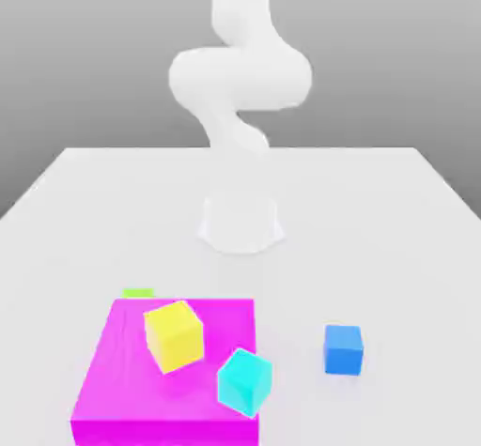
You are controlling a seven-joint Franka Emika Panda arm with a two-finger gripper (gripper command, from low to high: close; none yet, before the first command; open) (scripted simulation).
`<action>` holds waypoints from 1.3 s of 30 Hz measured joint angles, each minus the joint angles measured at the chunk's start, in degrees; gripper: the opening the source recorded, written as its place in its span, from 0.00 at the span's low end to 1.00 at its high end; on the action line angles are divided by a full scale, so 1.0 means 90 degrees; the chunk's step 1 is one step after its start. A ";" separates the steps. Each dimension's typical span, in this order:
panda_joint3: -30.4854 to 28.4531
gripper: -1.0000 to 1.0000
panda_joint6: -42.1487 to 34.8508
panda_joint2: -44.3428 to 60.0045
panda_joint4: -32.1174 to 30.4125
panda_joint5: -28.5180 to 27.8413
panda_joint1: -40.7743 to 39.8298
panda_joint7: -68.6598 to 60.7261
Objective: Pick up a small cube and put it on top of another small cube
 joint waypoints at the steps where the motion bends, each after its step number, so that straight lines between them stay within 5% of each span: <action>1: -0.0098 0.50 0.0135 0.0224 -0.0119 0.0064 0.0200 -0.0325; 16: -0.0702 0.50 0.1987 0.3353 -0.1766 0.0902 0.2386 -0.4794; 23: -0.0521 0.50 0.2893 0.4694 -0.2549 0.0395 0.2920 -0.6227; 33: -0.0112 0.50 0.4239 0.6372 -0.2468 0.0454 0.2563 -0.6726; 34: -0.0034 0.00 0.4348 0.6510 -0.2446 0.0494 0.2496 -0.6751; 39: -0.0034 0.00 0.4330 0.6509 -0.2446 0.0488 0.2496 -0.6745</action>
